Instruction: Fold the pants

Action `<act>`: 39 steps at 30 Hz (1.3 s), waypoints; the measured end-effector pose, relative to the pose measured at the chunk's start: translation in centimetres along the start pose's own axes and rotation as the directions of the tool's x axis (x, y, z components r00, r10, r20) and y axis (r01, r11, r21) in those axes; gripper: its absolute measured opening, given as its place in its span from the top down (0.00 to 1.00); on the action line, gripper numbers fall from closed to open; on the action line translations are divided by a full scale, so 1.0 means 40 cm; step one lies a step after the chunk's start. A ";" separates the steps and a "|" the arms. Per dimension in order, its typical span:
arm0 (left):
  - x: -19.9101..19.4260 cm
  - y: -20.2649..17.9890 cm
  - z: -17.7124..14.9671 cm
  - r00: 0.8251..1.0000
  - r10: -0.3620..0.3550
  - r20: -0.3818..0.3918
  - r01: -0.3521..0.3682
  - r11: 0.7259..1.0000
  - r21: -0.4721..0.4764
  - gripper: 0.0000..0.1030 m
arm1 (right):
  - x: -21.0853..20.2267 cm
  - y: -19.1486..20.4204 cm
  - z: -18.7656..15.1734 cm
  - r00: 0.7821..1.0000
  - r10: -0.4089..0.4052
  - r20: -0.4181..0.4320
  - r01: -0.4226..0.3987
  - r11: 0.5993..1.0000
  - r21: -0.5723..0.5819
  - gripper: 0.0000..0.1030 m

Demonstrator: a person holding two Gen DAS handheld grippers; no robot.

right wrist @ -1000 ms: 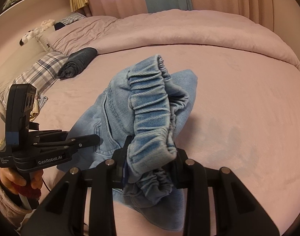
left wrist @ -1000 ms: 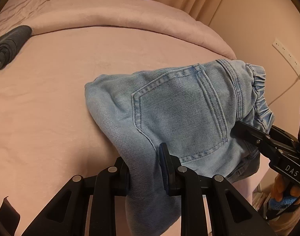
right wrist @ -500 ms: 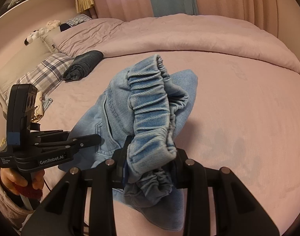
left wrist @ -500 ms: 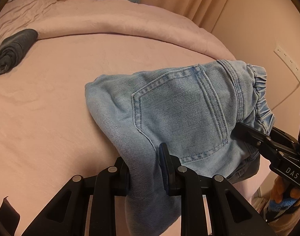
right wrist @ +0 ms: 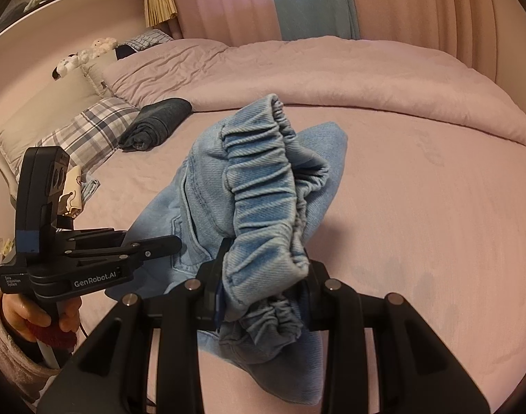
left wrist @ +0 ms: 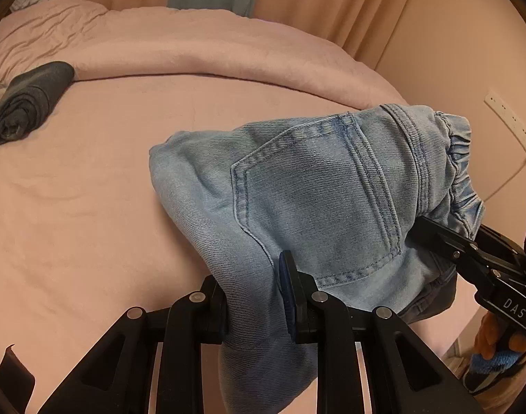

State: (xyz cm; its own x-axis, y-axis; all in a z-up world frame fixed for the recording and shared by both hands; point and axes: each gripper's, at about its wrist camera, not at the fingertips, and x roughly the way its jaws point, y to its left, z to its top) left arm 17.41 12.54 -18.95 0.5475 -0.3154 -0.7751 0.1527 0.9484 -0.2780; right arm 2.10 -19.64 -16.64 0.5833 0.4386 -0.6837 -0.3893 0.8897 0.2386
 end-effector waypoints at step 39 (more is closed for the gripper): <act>-0.048 -0.021 -0.018 0.996 0.042 0.078 -0.045 0.998 0.039 0.78 | 0.062 -0.003 0.172 0.997 0.002 0.083 0.001 0.999 -0.041 0.68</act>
State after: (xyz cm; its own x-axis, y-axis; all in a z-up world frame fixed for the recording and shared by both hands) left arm 15.62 12.35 -17.64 0.6157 -0.2716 -0.7397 0.1596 0.9622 -0.2205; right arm 8.50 -17.78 -13.64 0.6400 0.4495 -0.6232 -0.4171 0.8844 0.2096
